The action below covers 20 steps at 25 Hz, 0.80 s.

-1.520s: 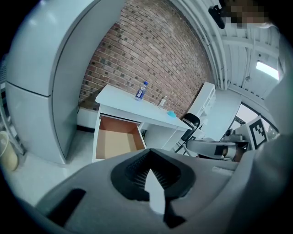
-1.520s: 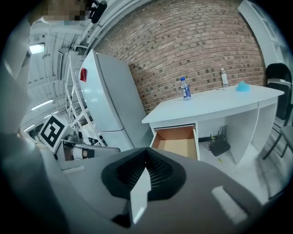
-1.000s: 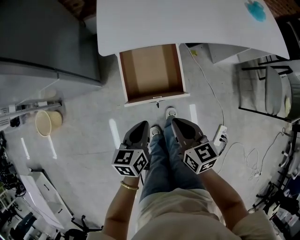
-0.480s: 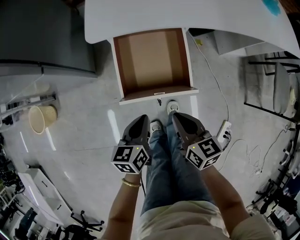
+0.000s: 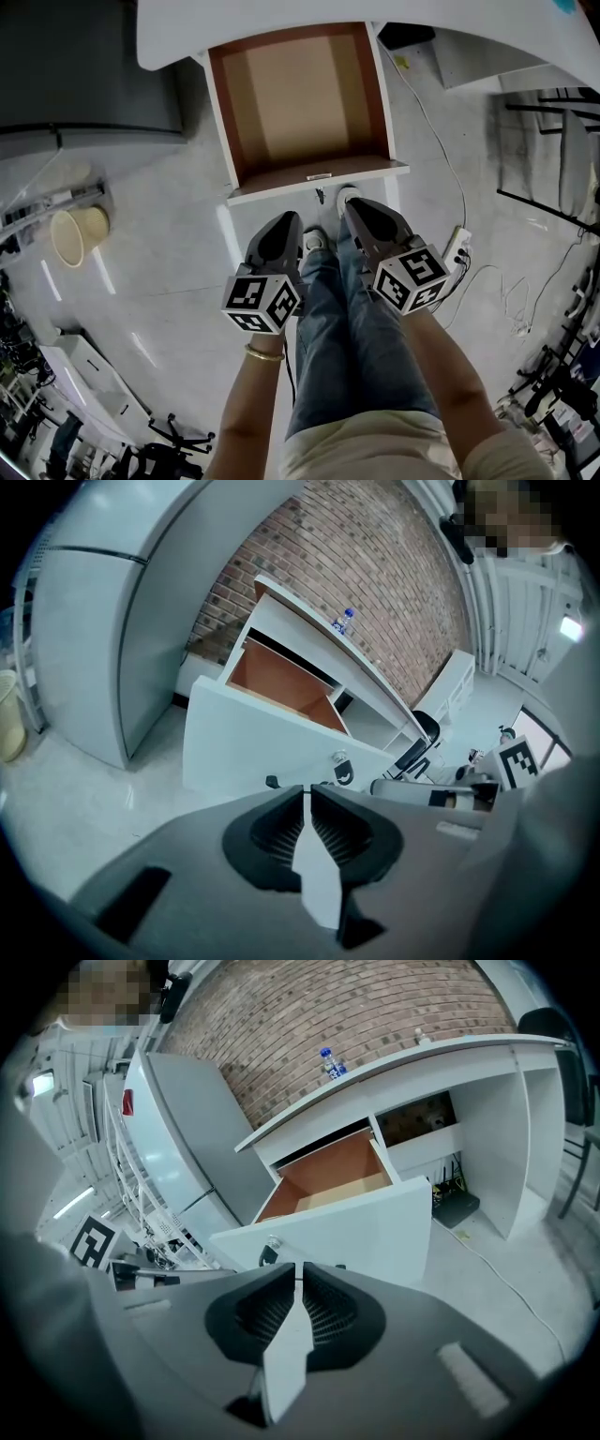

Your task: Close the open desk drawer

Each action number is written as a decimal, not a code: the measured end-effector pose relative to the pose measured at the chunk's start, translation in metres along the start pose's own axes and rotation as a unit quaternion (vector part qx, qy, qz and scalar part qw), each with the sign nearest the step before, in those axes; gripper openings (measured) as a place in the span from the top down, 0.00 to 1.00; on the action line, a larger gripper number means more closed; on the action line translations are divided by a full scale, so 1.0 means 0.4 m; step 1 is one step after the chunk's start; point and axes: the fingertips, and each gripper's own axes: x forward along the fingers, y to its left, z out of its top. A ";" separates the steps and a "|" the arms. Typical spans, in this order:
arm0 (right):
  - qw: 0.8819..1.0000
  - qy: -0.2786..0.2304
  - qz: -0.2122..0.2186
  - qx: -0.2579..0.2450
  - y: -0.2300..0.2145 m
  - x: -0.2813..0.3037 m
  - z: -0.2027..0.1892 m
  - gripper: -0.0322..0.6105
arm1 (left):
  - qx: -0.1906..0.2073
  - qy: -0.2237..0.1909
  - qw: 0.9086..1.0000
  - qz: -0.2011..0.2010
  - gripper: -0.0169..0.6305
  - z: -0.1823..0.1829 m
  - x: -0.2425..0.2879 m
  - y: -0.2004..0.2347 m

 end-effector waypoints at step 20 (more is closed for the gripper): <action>1.000 0.004 -0.006 0.017 -0.100 0.134 -0.054 0.67 | 0.011 0.021 0.999 -0.040 0.58 -0.046 0.142 0.072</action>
